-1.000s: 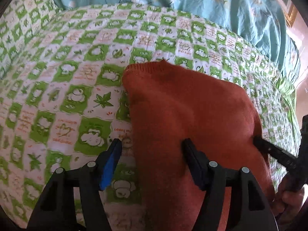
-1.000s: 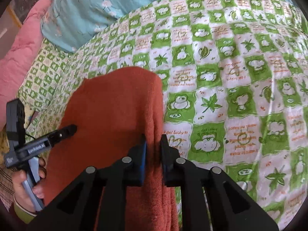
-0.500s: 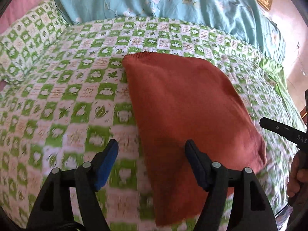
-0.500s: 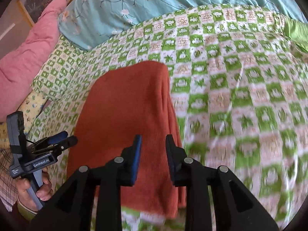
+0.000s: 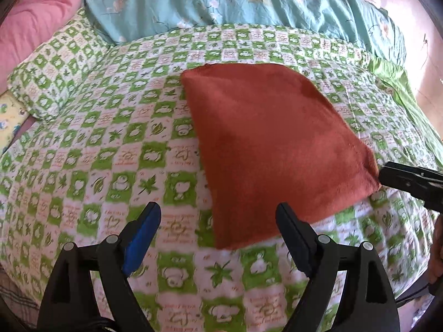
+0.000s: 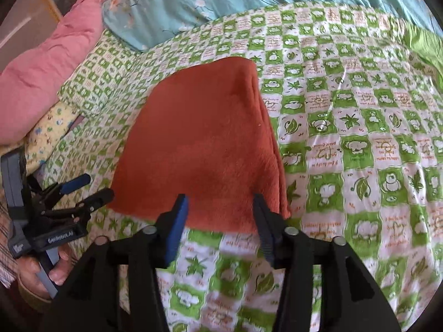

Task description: Fold small clothes

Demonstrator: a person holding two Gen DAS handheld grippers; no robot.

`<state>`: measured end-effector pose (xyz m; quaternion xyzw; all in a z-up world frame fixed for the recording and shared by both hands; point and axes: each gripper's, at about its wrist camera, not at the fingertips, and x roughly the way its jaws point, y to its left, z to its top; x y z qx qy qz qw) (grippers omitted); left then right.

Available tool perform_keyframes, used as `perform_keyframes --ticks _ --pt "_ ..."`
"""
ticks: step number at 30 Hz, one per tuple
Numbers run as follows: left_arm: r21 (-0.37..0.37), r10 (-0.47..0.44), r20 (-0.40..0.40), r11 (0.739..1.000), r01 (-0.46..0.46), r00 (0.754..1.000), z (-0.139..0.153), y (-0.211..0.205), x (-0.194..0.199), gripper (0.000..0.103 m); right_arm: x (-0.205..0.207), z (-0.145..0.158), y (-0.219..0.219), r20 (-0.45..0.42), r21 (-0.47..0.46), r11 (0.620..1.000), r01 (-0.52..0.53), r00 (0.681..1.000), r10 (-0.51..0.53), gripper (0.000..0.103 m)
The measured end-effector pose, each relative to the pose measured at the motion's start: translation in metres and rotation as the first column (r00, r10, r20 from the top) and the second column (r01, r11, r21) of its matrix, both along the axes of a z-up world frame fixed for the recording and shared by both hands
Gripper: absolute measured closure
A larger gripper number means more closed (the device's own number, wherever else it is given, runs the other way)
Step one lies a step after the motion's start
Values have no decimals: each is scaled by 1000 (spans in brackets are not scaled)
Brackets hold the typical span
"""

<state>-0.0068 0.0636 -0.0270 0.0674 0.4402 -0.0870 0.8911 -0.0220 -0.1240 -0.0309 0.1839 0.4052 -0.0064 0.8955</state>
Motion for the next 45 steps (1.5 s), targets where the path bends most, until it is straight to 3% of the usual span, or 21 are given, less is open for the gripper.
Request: perform_keyframes --ticks 6,15,27,45 --pt "26 24 0 999 -24 1000 -3 9 -16 17 -19 0 21 0 -73 996 -55 998 55 27" --pt "84 28 30 996 -30 999 -1 7 -31 13 -35 -6 35 -8 -117 989 -85 996 85 17" --pt "102 23 63 994 -29 998 6 -3 -34 12 -38 5 37 16 -133 988 -83 996 86 16" --pt "93 32 69 995 -38 997 9 -8 -9 7 0 7 32 -8 -136 983 -124 992 124 15"
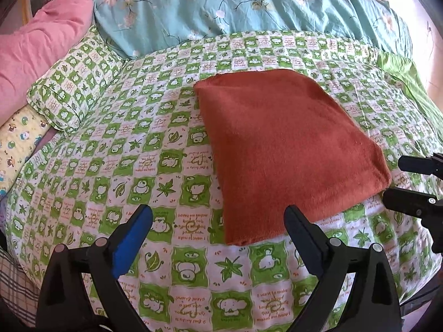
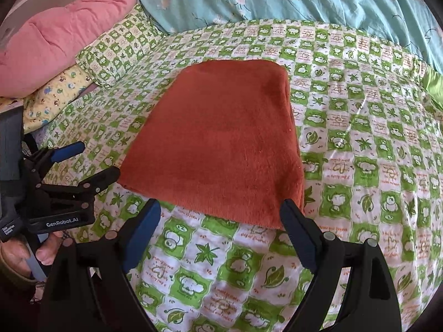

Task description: Fold small clothes

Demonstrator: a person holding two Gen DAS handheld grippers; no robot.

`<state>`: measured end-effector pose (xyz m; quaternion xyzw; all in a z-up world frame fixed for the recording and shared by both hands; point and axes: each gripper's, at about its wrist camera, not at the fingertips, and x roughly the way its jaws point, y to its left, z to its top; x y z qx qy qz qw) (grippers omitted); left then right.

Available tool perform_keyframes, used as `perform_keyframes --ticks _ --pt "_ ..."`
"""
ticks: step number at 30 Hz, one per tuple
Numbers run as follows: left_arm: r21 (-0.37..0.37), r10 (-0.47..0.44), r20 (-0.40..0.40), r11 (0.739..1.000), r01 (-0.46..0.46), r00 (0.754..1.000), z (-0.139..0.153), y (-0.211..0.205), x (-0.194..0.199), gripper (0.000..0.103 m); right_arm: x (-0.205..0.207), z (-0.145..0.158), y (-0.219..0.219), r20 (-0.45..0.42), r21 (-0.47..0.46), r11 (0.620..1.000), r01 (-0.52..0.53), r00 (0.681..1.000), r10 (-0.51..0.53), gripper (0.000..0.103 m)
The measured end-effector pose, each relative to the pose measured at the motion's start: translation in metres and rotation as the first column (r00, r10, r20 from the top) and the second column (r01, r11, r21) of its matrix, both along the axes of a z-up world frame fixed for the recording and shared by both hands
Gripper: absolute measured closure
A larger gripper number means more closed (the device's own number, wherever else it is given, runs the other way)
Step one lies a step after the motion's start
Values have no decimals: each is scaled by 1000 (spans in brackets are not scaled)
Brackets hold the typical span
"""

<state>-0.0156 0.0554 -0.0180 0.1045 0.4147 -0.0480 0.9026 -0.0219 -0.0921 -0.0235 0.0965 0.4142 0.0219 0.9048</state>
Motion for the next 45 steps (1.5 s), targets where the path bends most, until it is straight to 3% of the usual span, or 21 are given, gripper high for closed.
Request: perform_keyframes --ticks 17,45 --pt "-27 35 -8 999 -35 999 -5 6 27 7 33 -8 -9 -24 23 1000 10 1000 -10 15" --pt "-38 29 -17 999 -30 999 -8 5 37 7 44 -6 -7 -18 28 1000 14 1000 -14 15"
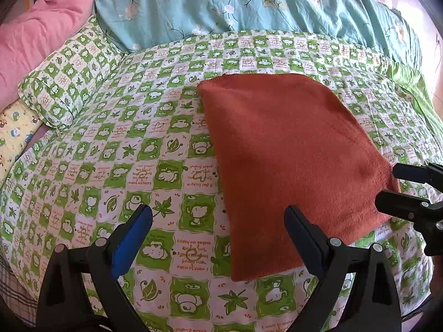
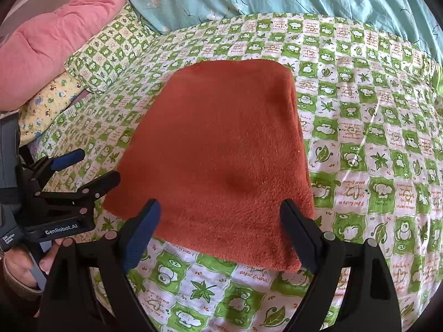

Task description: Fold small clothes

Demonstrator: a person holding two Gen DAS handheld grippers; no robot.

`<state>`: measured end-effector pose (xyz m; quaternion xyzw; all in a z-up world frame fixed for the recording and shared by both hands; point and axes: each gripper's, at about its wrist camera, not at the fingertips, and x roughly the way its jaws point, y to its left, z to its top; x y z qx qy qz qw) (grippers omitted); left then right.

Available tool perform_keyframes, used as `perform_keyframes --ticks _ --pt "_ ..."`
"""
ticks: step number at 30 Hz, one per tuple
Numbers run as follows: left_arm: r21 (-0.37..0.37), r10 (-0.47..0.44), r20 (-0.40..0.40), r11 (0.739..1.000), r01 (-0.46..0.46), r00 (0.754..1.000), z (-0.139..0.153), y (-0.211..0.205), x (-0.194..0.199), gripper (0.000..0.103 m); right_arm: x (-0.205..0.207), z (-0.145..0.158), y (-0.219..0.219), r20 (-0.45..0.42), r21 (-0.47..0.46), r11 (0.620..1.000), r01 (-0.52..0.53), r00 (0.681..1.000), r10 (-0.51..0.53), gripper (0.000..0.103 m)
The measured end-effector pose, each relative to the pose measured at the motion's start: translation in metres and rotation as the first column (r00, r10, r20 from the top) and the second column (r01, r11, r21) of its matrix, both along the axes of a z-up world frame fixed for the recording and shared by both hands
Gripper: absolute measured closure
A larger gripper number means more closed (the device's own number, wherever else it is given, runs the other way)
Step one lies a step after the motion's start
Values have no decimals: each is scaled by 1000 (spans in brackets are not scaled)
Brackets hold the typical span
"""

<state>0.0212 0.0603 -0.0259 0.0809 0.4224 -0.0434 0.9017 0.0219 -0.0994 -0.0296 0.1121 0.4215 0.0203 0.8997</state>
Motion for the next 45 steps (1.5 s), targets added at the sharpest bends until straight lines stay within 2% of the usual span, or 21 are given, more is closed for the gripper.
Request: perform_keyframes --ticks 36,45 --pt "0 -7 -1 1000 7 1000 5 -4 10 6 1 6 -5 10 0 1000 0 1000 0 15" --pt "-14 9 -4 1000 -9 1000 7 1 24 6 9 10 -12 11 3 1000 4 1000 -4 15"
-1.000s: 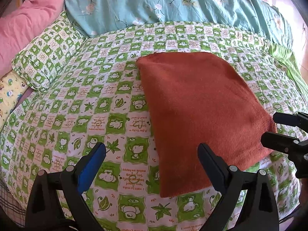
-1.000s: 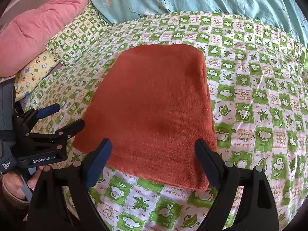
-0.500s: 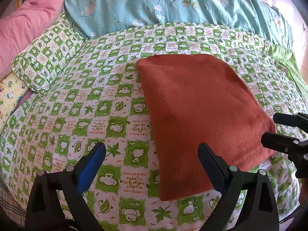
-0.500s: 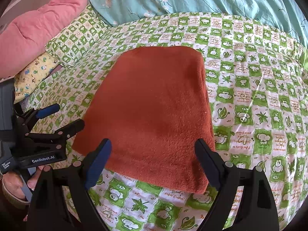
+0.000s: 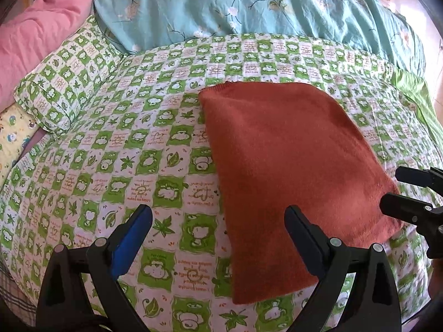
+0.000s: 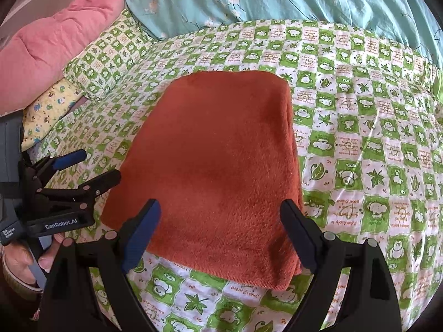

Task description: Fold small clothes

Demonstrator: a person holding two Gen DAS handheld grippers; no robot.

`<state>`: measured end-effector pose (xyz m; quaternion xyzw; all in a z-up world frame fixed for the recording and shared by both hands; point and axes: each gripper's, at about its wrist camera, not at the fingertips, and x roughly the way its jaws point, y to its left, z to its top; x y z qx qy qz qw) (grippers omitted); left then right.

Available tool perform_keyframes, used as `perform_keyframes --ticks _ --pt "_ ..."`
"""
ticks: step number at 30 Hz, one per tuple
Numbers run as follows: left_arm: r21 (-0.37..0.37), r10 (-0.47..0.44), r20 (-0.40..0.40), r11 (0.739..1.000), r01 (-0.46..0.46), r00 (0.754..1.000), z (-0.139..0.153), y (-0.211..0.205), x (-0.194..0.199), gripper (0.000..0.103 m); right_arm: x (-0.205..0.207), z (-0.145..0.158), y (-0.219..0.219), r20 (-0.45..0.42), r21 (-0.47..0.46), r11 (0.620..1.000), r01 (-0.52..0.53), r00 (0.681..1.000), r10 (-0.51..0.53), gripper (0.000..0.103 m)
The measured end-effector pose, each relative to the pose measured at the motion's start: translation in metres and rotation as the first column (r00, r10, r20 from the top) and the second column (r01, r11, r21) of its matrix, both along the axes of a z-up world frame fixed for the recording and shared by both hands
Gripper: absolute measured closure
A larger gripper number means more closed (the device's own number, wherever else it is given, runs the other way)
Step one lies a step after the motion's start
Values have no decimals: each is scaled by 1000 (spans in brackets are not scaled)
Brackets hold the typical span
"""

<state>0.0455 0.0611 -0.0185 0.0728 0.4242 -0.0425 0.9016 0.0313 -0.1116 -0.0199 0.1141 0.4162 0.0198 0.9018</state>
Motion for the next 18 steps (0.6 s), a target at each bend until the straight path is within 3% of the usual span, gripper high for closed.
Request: perform_keyframes --ticks 18 --pt "12 3 17 1000 -3 1000 4 -1 7 6 4 -6 -6 1 22 1000 18 1000 -18 15"
